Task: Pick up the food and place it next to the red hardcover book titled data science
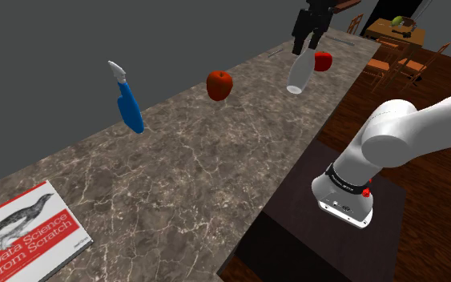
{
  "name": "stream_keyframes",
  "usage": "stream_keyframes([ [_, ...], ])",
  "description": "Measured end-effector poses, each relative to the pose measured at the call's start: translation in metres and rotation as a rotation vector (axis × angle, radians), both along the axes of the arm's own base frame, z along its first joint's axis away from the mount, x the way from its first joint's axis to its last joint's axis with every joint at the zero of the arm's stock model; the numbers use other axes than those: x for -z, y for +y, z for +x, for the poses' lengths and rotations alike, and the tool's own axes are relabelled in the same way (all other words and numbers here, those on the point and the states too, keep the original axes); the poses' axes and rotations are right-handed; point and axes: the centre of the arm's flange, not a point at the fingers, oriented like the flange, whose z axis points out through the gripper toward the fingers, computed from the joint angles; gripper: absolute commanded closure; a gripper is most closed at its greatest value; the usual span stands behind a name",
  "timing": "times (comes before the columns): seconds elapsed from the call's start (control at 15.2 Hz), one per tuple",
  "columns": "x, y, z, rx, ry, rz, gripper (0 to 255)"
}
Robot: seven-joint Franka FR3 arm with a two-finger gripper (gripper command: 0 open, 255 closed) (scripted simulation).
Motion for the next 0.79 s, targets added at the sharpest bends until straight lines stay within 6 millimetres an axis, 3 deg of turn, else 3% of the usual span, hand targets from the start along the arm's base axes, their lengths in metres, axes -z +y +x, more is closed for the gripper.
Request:
stream_keyframes([
  [0.13,0.004,-0.004,0.003,-0.018,-0.007,0.003,0],
  [0.33,0.025,-0.028,0.016,-0.122,-0.051,0.022,0],
  [0.79,0.070,-0.068,0.069,-0.412,-0.174,0.071,0],
])
